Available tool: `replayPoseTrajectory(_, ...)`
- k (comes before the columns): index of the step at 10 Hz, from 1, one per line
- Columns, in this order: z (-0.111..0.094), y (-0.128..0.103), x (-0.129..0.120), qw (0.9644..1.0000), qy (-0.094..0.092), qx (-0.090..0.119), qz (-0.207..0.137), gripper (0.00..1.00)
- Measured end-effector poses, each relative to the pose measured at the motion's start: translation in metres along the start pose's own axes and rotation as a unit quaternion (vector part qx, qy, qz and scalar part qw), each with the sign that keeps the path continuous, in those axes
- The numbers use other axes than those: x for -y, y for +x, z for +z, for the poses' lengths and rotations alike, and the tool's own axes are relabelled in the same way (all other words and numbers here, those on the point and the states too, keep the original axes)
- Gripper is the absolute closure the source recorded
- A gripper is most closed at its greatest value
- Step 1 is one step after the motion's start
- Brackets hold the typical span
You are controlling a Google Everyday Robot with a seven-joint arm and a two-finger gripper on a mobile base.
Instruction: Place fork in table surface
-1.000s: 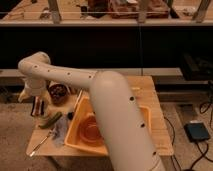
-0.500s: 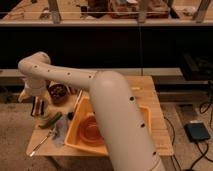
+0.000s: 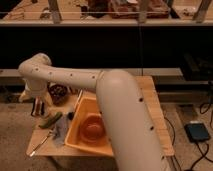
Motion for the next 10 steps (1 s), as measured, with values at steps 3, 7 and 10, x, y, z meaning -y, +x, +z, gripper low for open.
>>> replayPoseTrajectory(3,-0.016,-0.021,-0.022,0.9988,-0.004,-0.022,0.043,0.20)
replayPoseTrajectory(7,-0.012,-0.019,-0.015,0.9974,-0.028,0.018,0.064,0.20)
replayPoseTrajectory(10,-0.016,-0.029,-0.020,0.9831,-0.082,0.097,0.132,0.20)
